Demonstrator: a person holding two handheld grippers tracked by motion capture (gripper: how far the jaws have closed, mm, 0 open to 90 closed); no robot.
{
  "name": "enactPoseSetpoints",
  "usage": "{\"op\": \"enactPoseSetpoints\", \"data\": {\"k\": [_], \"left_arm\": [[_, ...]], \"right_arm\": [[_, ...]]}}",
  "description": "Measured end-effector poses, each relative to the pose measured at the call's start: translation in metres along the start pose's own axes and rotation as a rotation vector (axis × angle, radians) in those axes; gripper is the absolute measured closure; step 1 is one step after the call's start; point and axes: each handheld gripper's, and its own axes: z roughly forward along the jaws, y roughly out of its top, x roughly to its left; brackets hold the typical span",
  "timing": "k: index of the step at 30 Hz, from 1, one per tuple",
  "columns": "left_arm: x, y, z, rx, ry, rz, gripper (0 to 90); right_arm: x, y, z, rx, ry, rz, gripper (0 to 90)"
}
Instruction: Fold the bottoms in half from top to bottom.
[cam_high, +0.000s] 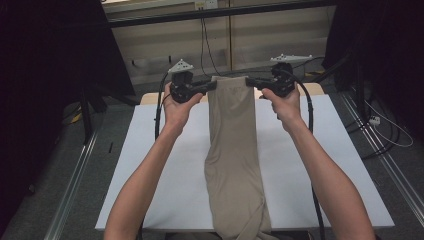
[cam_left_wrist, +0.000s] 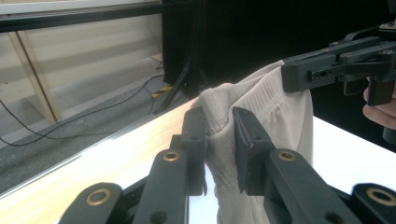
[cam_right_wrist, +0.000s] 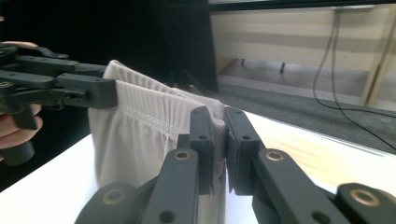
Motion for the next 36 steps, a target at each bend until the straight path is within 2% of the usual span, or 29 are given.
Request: {"op": "enactPoseSetpoints", "data": {"k": [3, 4, 5, 7, 9, 10, 11, 14, 15, 18, 19, 20, 21, 22, 23, 24, 26, 27, 28, 29, 31, 36], "left_arm": [[-0.011, -0.01, -0.014, -0.01, -0.029, -0.012, 76.0], [-0.011, -0.01, -0.014, -0.01, -0.029, -0.012, 76.0], [-0.015, -0.013, -0.017, -0.009, -0.038, -0.017, 76.0], [-0.024, -0.018, -0.025, 0.004, -0.048, -0.021, 76.1], [-0.033, -0.023, -0.033, 0.009, -0.061, -0.003, 76.0], [-0.038, -0.025, -0.037, 0.005, -0.07, 0.001, 76.0], [-0.041, -0.027, -0.041, 0.005, -0.081, 0.006, 75.5], [-0.053, -0.034, -0.05, 0.016, -0.095, 0.035, 75.4], [-0.056, -0.037, -0.053, 0.021, -0.104, 0.044, 75.4], [-0.066, -0.049, -0.059, 0.057, -0.121, 0.065, 75.2], [-0.073, -0.06, -0.062, 0.075, -0.133, 0.075, 74.8], [-0.073, -0.06, -0.062, 0.075, -0.133, 0.075, 74.6], [-0.076, -0.065, -0.062, 0.089, -0.141, 0.081, 73.8], [-0.079, -0.07, -0.063, 0.097, -0.147, 0.078, 73.8], [-0.083, -0.076, -0.063, 0.105, -0.152, 0.079, 73.6], [-0.087, -0.081, -0.063, 0.118, -0.159, 0.088, 73.6], [-0.095, -0.093, -0.064, 0.141, -0.172, 0.107, 73.3], [-0.101, -0.105, -0.065, 0.177, -0.19, 0.115, 73.3], [-0.101, -0.105, -0.065, 0.177, -0.19, 0.115, 73.1], [-0.103, -0.111, -0.065, 0.192, -0.196, 0.112, 73.2], [-0.107, -0.124, -0.067, 0.214, -0.208, 0.111, 73.1], [-0.119, -0.153, -0.069, 0.287, -0.243, 0.129, 71.8]], "right_arm": [[0.013, -0.01, -0.016, -0.014, 0.04, -0.004, 83.0], [0.013, -0.01, -0.016, -0.014, 0.04, -0.004, 83.0], [0.021, -0.014, -0.024, -0.005, 0.049, -0.02, 83.1], [0.025, -0.017, -0.028, -0.001, 0.053, -0.025, 83.1], [0.035, -0.025, -0.04, 0.011, 0.069, -0.052, 83.0], [0.035, -0.025, -0.04, 0.011, 0.069, -0.052, 83.0], [0.041, -0.031, -0.05, 0.011, 0.093, -0.058, 83.1], [0.049, -0.038, -0.058, 0.012, 0.107, -0.07, 83.1], [0.056, -0.047, -0.066, 0.021, 0.116, -0.082, 83.1], [0.063, -0.057, -0.073, 0.034, 0.13, -0.094, 83.1], [0.068, -0.07, -0.078, 0.045, 0.14, -0.095, 83.1], [0.068, -0.07, -0.078, 0.045, 0.14, -0.095, 83.1], [0.071, -0.082, -0.081, 0.067, 0.139, -0.113, 83.0], [0.071, -0.082, -0.081, 0.067, 0.139, -0.113, 83.0], [0.072, -0.095, -0.083, 0.084, 0.144, -0.107, 83.0], [0.072, -0.095, -0.083, 0.084, 0.144, -0.107, 83.0], [0.071, -0.107, -0.085, 0.105, 0.145, -0.099, 83.0], [0.072, -0.12, -0.086, 0.129, 0.15, -0.096, 83.0], [0.072, -0.12, -0.086, 0.129, 0.15, -0.096, 83.0], [0.074, -0.132, -0.088, 0.15, 0.154, -0.1, 82.9], [0.076, -0.138, -0.089, 0.158, 0.161, -0.099, 82.8], [0.088, -0.168, -0.089, 0.251, 0.172, -0.143, 82.1]]}}
